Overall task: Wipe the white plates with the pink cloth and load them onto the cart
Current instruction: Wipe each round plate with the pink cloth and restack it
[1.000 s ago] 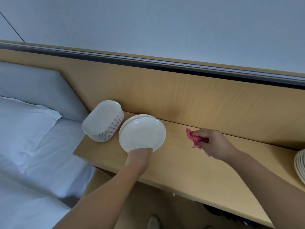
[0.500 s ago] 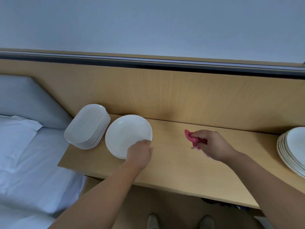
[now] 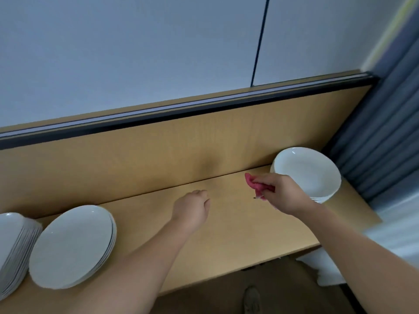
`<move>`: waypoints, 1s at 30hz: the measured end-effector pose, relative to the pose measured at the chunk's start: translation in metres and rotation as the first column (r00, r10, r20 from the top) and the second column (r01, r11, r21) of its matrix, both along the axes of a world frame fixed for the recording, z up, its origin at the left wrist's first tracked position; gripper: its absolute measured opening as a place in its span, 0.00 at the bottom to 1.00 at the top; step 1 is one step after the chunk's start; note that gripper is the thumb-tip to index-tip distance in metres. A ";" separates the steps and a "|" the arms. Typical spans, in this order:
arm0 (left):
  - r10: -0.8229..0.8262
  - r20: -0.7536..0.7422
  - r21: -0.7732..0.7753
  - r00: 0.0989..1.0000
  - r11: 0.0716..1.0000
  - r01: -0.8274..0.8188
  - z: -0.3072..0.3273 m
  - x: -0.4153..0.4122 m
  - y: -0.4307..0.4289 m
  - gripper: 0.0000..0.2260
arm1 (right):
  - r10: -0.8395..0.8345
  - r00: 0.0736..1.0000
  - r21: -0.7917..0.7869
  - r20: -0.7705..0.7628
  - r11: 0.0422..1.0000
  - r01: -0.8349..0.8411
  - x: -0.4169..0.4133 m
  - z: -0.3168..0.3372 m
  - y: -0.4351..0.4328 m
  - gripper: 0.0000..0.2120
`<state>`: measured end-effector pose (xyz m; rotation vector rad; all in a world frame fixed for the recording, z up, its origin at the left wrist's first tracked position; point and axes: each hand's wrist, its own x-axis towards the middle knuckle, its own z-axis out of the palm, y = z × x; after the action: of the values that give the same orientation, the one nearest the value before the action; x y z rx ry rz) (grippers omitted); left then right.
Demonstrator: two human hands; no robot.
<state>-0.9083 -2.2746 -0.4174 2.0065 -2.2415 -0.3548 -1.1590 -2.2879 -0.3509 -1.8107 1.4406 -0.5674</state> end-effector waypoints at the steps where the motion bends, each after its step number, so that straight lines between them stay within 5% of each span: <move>1: -0.025 -0.010 -0.007 1.000 1.000 0.025 0.001 -0.015 -0.007 0.12 | -0.027 1.000 -0.009 0.002 1.000 0.027 -0.015 0.000 -0.002 0.17; 17: -0.144 -0.076 0.080 0.987 0.985 0.150 -0.008 -0.209 -0.112 0.10 | -0.196 0.974 -0.035 0.112 0.979 0.201 -0.187 -0.026 -0.047 0.17; 24: -0.074 0.060 0.162 0.995 0.985 0.064 -0.027 -0.233 -0.134 0.14 | -0.166 0.976 -0.046 0.139 0.984 0.174 -0.205 -0.048 -0.068 0.17; 30: 0.042 0.028 0.253 0.999 0.966 -0.048 -0.028 -0.245 -0.142 0.12 | -0.129 0.983 -0.056 0.131 0.989 0.137 -0.209 -0.054 -0.078 0.19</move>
<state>-1.1530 -2.4169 -0.4457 2.1875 -2.2592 -0.6481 -1.3683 -2.3658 -0.4052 -1.7031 1.4782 -0.7915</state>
